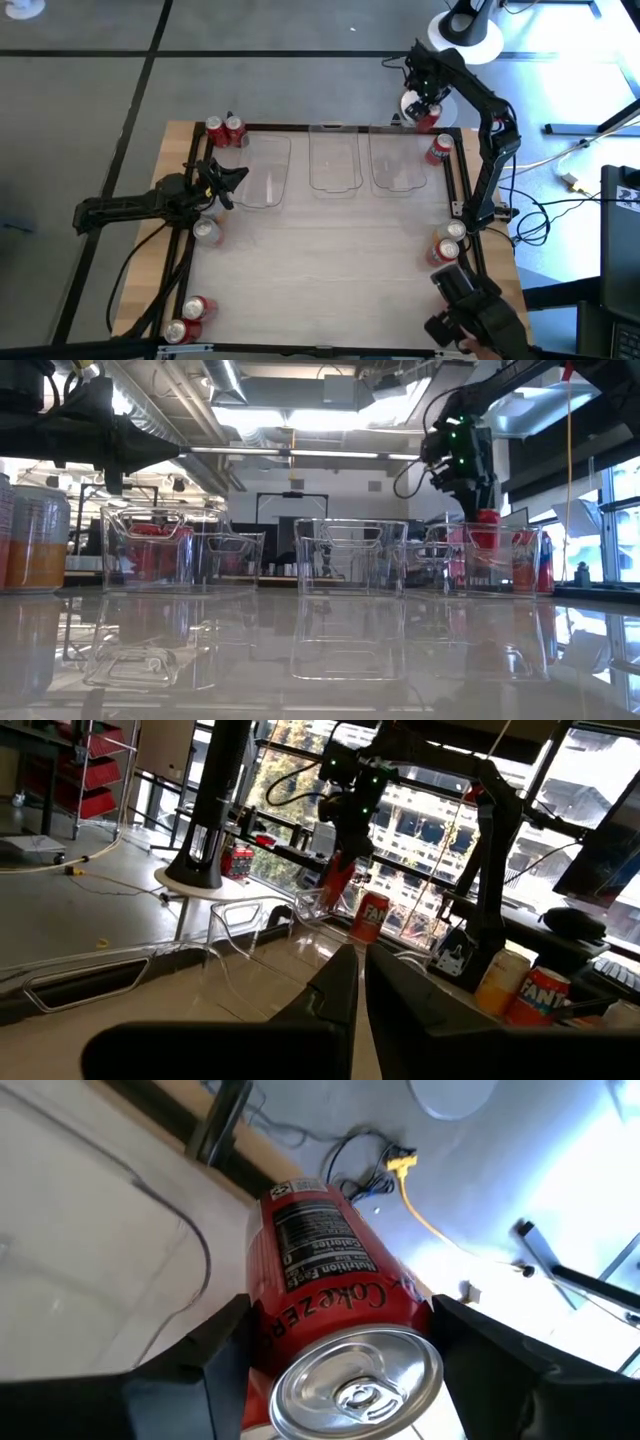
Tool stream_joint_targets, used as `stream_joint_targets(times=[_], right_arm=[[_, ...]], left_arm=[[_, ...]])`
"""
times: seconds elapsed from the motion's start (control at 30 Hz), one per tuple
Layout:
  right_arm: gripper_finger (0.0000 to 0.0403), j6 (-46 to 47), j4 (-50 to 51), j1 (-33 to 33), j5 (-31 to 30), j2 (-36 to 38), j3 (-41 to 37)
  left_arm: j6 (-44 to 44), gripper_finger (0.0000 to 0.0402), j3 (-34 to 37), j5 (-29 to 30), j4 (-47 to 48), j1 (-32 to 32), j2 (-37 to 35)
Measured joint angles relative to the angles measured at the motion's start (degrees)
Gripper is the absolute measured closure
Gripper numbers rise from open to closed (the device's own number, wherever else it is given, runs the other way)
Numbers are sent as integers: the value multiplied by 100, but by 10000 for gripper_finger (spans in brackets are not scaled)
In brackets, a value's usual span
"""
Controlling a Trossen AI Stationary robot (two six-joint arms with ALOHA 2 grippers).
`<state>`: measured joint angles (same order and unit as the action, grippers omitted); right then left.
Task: Sort soda cans
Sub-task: Put the top right red black soda can into the right transparent bin
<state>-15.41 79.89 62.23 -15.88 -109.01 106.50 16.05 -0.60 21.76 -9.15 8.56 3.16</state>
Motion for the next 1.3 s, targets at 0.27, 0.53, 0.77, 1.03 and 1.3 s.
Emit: stream_joint_targets(times=[0.27,0.53,0.77,1.03,1.3], right_arm=[[153,49,-35,-130,377,2,844],[154,94,-44,-855,1071,11,1435],[155,60,133,-1595,1086,13,1460],[179,112,429,-2115,1074,31,1456],[284,292,727,-2095,1422,31,1447]], left_arm=[[0,384,0,-1,-4,0,0],[-17,384,0,-2,-4,0,0],[-17,384,0,-2,-2,0,0],[-3,384,0,-3,-2,0,0],[1,384,-2,-9,2,0,-2]])
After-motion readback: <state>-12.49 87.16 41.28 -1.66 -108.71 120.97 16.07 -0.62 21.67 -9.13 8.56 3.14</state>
